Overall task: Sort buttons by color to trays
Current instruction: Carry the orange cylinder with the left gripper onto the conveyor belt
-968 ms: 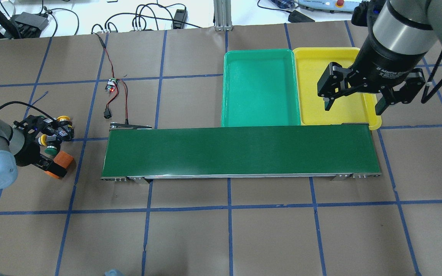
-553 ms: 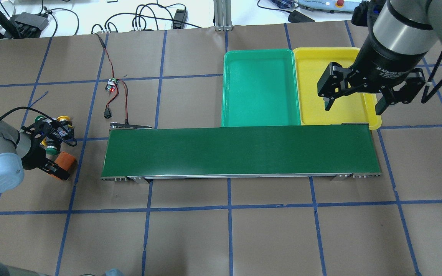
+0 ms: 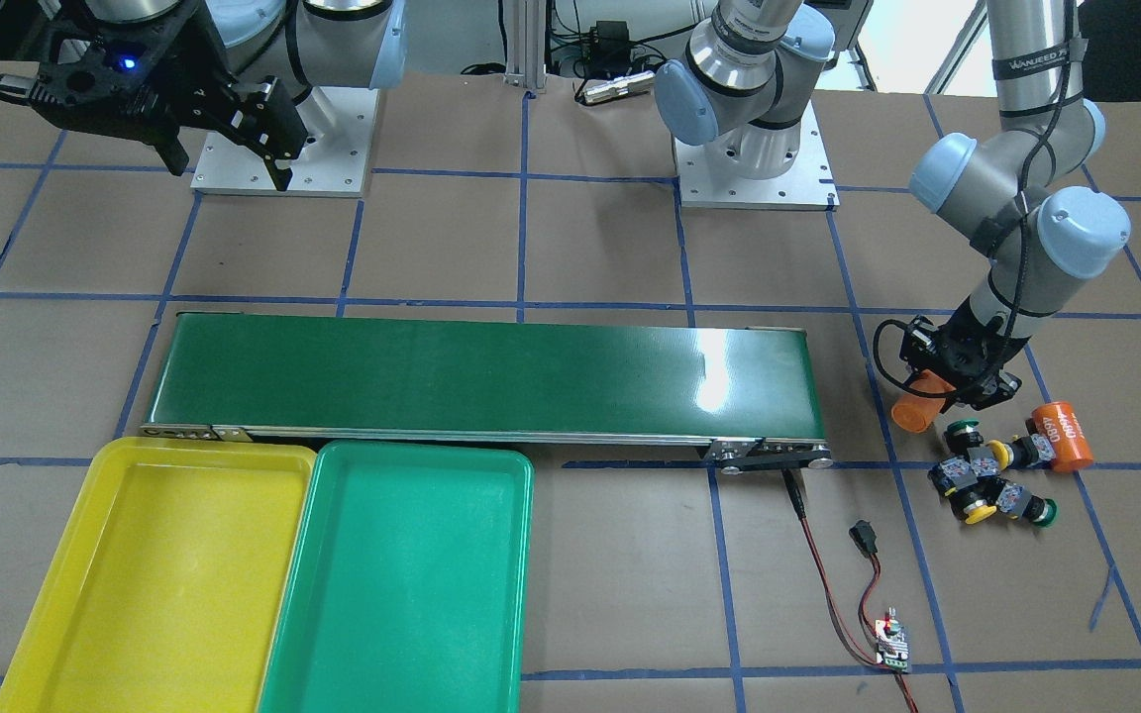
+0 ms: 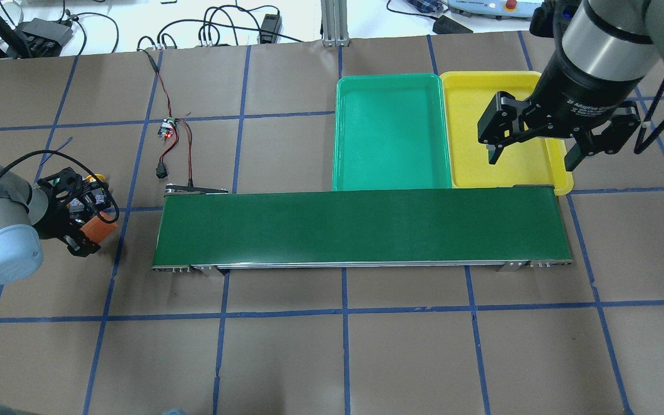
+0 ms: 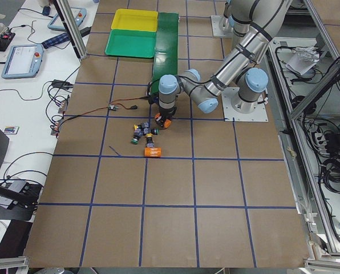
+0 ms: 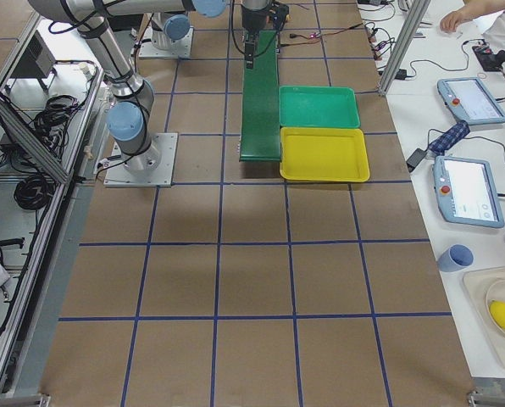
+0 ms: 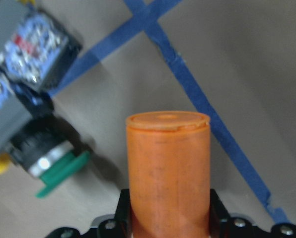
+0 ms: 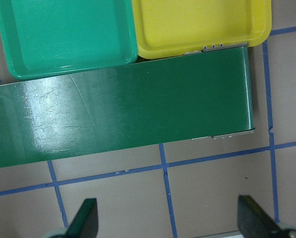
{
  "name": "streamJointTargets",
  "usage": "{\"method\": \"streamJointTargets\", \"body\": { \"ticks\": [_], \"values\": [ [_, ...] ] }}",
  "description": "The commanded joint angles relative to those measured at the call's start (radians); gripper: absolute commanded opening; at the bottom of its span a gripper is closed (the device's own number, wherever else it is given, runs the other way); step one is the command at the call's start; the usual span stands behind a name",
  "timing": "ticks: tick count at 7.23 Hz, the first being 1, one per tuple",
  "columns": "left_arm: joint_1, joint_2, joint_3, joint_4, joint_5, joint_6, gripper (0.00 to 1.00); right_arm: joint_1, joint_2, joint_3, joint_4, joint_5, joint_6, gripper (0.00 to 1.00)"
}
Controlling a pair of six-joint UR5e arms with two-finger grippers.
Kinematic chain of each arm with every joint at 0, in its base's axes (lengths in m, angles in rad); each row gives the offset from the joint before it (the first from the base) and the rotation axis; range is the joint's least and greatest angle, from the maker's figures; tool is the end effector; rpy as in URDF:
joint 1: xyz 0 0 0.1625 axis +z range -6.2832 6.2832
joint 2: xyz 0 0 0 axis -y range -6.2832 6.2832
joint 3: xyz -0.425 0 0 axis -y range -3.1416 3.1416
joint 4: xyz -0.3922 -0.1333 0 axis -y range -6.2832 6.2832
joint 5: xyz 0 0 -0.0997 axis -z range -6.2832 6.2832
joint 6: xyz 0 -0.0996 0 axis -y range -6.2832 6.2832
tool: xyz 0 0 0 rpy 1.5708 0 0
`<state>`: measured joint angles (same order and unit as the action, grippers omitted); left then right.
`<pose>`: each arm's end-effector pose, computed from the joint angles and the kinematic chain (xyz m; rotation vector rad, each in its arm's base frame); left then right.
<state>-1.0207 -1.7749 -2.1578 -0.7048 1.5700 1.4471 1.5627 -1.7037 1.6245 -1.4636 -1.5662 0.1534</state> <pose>0.1313 -0.4693 0.2079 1.3349 2.7739 -0.0635 0.1303 -0.4326 0.5124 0.2533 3.1285 0.0443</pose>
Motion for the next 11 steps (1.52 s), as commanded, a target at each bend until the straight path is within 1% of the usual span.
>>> {"method": "streamJointTargets", "body": {
  "ticks": [1,2,3,4,5,6,7,8,9,10,11],
  "values": [
    [-0.164,0.067,0.077,-0.109,0.001,0.082,0.00,0.000,-0.001,0.000,0.005,0.000,0.000,1.00],
    [-0.203,0.103,0.161,-0.280,0.001,0.085,0.00,0.000,-0.002,0.000,0.005,0.000,0.000,1.00],
    [-0.251,0.104,0.224,-0.376,-0.002,0.084,0.00,0.000,-0.002,0.000,0.005,0.000,0.000,1.00],
    [-0.347,0.098,0.225,-0.377,0.004,0.078,0.00,0.000,-0.002,0.000,0.005,0.000,0.000,1.00],
    [-0.425,0.117,0.216,-0.380,0.007,0.078,0.00,0.000,-0.002,0.000,0.005,0.000,0.000,1.00],
    [-0.443,0.120,0.188,-0.381,0.004,0.085,0.00,0.000,-0.002,0.000,0.006,0.000,0.000,1.00],
    [-0.461,0.080,0.150,-0.363,0.005,0.061,0.00,0.000,-0.002,0.000,0.006,0.000,0.000,1.00],
    [-0.469,0.072,0.133,-0.317,0.007,0.062,0.00,0.002,-0.004,0.000,0.006,0.000,0.000,1.00],
    [-0.484,0.066,0.130,-0.303,0.008,0.064,0.21,-0.001,-0.002,0.002,0.005,0.000,-0.002,1.00],
    [-0.498,0.066,0.130,-0.303,0.010,0.062,0.71,0.002,-0.004,0.000,0.000,0.000,0.000,1.00],
    [-0.498,0.066,0.130,-0.311,0.013,0.056,0.99,0.002,-0.007,0.002,0.003,0.000,0.000,1.00]
  ]
}}
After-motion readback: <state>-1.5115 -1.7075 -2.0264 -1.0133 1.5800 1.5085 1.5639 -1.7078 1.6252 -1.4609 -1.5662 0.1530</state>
